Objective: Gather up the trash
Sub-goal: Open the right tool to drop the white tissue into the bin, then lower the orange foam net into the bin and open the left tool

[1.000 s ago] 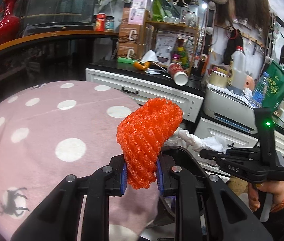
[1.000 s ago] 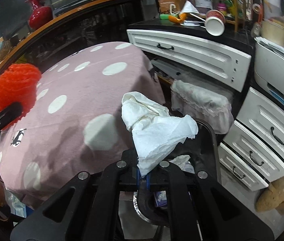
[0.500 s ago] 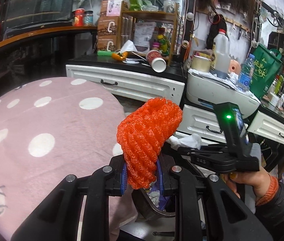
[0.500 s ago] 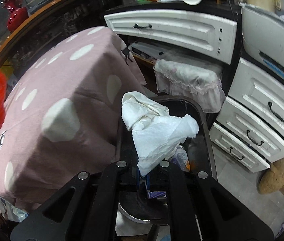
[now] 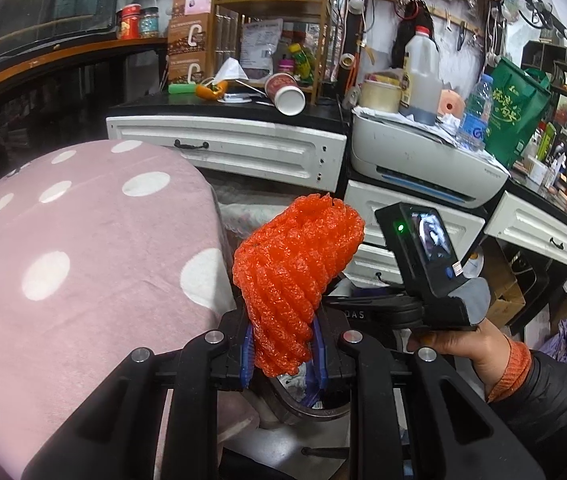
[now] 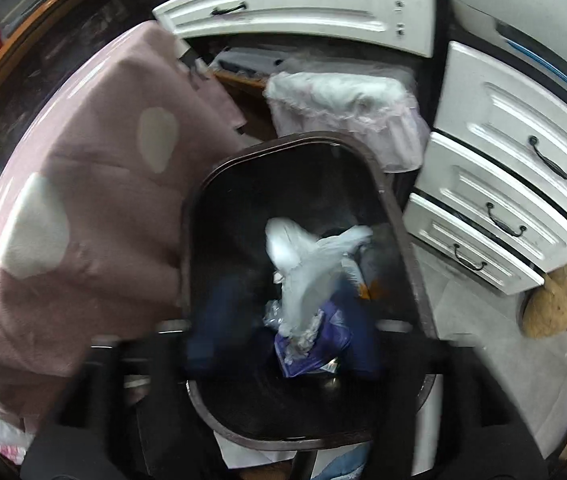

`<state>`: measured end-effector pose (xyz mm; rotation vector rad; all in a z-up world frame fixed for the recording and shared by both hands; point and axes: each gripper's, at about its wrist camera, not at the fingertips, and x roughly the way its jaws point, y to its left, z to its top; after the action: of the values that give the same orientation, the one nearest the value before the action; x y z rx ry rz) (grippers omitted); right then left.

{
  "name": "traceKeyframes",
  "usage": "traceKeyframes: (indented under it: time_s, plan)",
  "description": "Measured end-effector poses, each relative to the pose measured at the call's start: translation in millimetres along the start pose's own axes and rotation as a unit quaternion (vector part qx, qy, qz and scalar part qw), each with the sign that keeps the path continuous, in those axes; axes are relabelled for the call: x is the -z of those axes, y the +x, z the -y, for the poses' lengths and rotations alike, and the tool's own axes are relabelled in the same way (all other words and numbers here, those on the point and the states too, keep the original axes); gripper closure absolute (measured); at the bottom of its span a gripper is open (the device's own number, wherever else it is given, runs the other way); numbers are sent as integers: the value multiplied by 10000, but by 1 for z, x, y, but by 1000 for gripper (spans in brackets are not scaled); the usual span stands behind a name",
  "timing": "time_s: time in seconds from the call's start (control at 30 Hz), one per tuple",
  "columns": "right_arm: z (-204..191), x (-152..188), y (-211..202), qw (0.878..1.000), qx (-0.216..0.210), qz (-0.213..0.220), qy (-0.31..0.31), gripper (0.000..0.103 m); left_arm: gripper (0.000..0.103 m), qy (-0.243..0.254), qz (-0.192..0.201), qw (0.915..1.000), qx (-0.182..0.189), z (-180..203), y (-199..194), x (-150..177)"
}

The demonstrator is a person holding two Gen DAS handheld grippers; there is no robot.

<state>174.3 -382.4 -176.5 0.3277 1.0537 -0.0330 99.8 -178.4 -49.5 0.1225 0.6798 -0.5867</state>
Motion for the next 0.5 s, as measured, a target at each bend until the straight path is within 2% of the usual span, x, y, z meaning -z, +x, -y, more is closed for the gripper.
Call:
traceKeyframes:
  time_s: [0.5]
  plan:
    - [35, -16, -46, 9969, 193, 630, 435, 26, 80, 240, -432, 9987, 153, 15, 39, 8]
